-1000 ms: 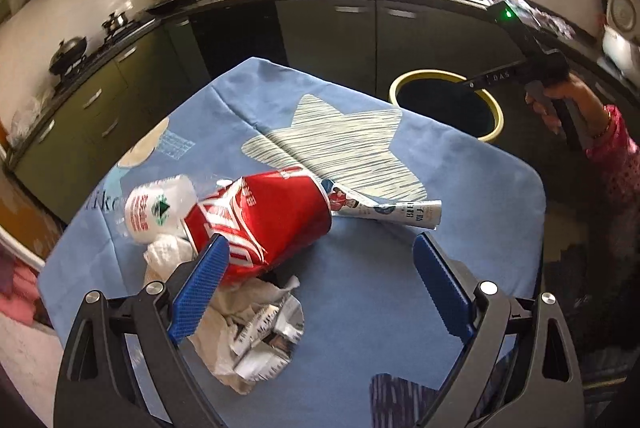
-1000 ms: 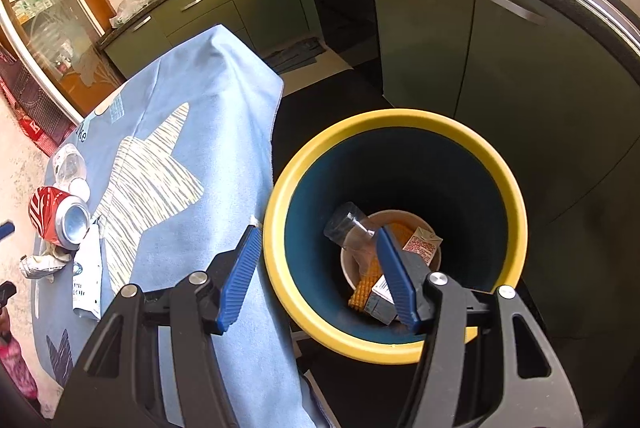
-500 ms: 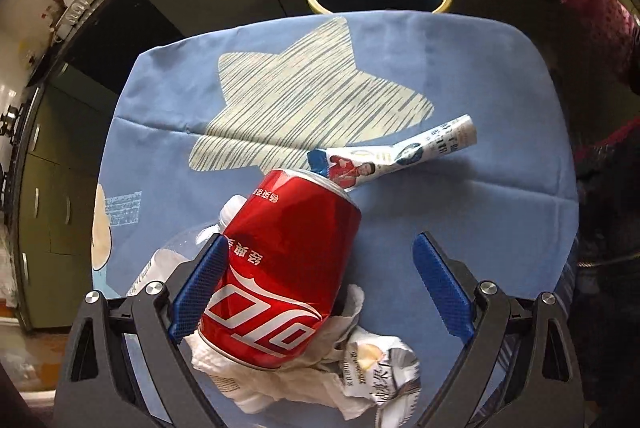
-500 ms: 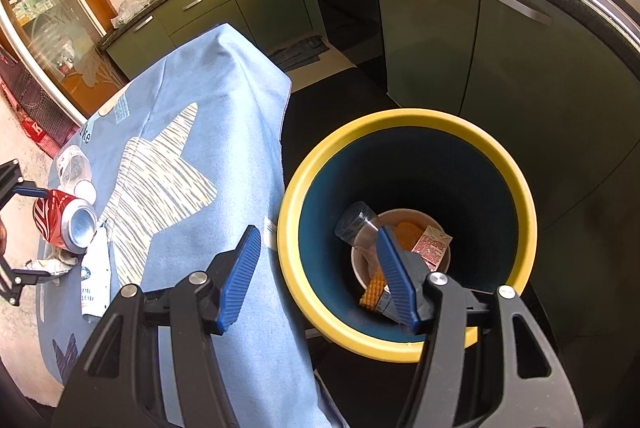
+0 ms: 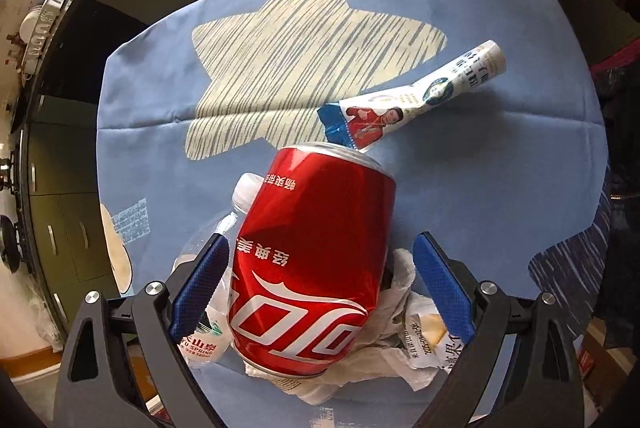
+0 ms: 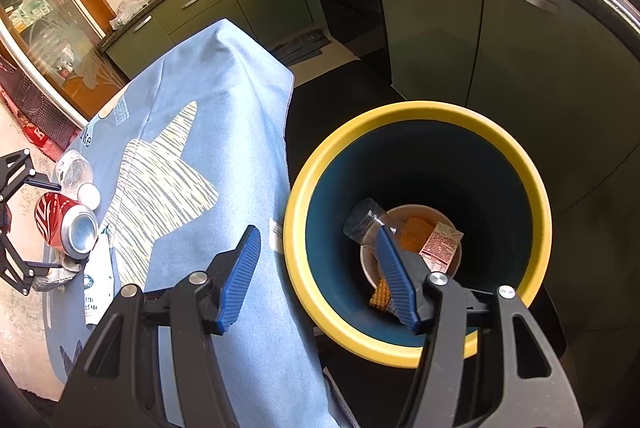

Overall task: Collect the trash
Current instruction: 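Grasp the red Coca-Cola can with the left gripper, then carry the red can over the bin and open the left gripper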

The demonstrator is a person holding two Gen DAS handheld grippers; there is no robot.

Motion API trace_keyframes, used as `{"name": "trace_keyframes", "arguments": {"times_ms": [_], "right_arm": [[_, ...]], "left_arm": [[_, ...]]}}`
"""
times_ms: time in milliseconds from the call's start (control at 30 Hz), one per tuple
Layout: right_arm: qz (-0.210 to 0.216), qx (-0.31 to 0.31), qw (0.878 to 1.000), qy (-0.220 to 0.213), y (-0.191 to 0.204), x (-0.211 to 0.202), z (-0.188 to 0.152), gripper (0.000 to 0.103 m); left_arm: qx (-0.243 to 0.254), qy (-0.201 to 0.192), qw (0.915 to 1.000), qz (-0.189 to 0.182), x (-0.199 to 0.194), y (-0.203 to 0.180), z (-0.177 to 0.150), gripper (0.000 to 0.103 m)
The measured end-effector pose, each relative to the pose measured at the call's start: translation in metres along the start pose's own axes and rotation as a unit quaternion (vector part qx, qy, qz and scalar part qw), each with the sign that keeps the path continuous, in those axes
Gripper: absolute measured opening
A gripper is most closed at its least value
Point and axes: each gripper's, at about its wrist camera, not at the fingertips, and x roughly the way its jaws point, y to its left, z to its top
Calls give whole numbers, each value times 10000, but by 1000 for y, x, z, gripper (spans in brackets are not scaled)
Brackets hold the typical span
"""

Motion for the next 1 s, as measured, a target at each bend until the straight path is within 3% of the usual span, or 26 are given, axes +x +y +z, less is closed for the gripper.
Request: {"name": "trace_keyframes", "arguments": {"times_ms": [367,400,467,633,1000], "right_arm": [[72,15,9999,131,-2,12,1,57],[75,25,9999,129,-2,12,1,57],[89,42,9999,128,-3,13,1,57],[143,19,9998,110,-1,12,-1,57],[252,-13,9997,-65,3,-8,-12,57]], "left_arm": [[141,218,9995,-193,27,9,5,91],[106,229,9993,-259,28,9,4,82],[-27,312,9989,-351,33,12,3,74],[-238,218,9989,-347,28,15,-1,74],[-820,-277,9962,138,-16,21,2,74]]}}
